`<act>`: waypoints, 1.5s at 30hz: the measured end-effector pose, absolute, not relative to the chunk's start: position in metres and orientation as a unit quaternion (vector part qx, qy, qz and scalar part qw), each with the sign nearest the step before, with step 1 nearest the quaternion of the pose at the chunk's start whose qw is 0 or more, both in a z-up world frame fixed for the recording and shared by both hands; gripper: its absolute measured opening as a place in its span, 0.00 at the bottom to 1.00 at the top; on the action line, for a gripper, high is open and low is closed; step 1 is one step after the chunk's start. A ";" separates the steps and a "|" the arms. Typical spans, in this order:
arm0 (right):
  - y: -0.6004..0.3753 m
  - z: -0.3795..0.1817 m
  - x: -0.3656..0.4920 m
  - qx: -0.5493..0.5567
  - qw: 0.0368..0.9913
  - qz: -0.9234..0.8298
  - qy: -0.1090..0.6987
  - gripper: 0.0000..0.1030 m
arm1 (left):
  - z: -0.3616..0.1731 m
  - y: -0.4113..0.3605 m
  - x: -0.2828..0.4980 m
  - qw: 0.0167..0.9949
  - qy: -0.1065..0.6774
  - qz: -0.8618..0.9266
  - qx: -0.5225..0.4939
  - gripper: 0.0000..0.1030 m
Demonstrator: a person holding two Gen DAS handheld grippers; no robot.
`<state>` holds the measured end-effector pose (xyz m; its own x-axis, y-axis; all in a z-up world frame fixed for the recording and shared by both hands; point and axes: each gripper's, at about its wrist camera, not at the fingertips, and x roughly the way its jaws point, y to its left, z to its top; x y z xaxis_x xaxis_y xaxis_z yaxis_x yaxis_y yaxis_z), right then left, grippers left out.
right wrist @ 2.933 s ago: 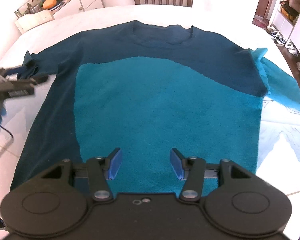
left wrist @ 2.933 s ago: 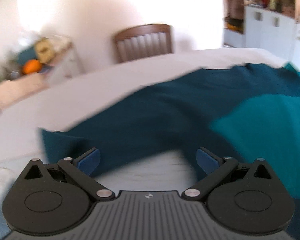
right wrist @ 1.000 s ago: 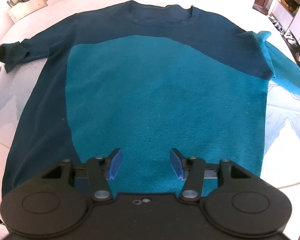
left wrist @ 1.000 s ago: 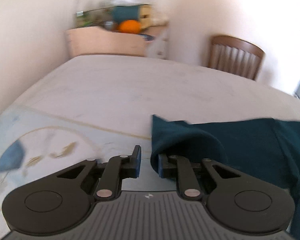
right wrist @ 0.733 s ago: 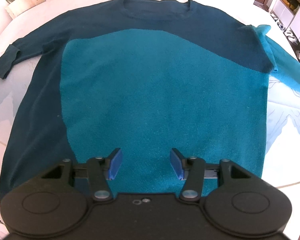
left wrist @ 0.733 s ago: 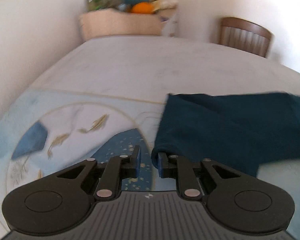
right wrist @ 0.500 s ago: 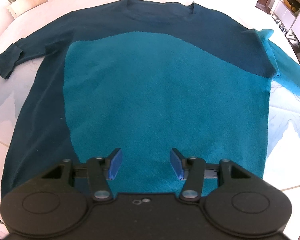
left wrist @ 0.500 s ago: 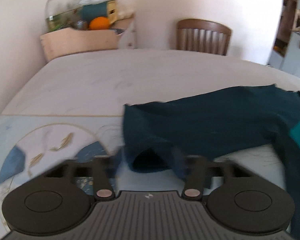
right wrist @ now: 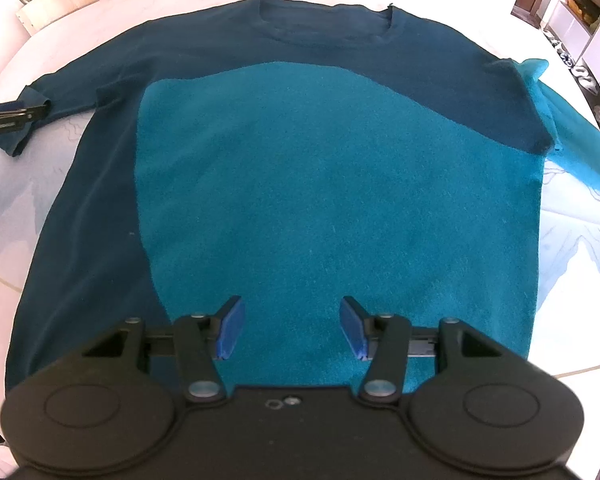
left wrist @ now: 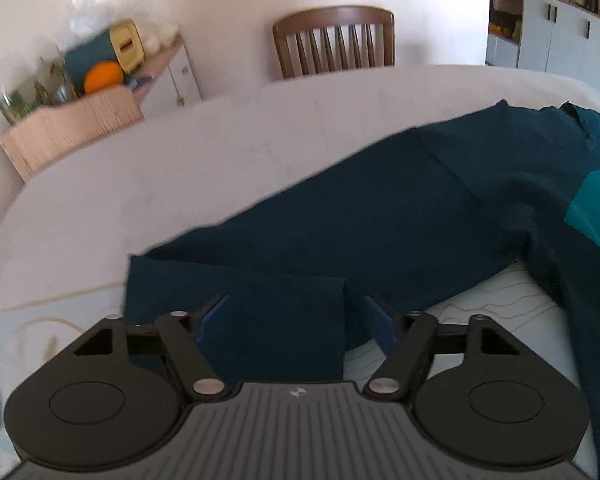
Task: Fold clothes
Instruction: 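Pull the sleeve cuff outward with the left gripper to straighten the sleeve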
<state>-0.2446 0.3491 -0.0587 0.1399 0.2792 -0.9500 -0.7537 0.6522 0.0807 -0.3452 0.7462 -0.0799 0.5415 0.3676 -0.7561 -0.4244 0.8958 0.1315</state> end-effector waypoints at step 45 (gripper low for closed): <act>0.409 -0.072 -0.284 -0.290 0.675 0.399 0.548 1.00 | -0.057 1.012 -0.481 0.724 0.449 0.524 0.009 0.06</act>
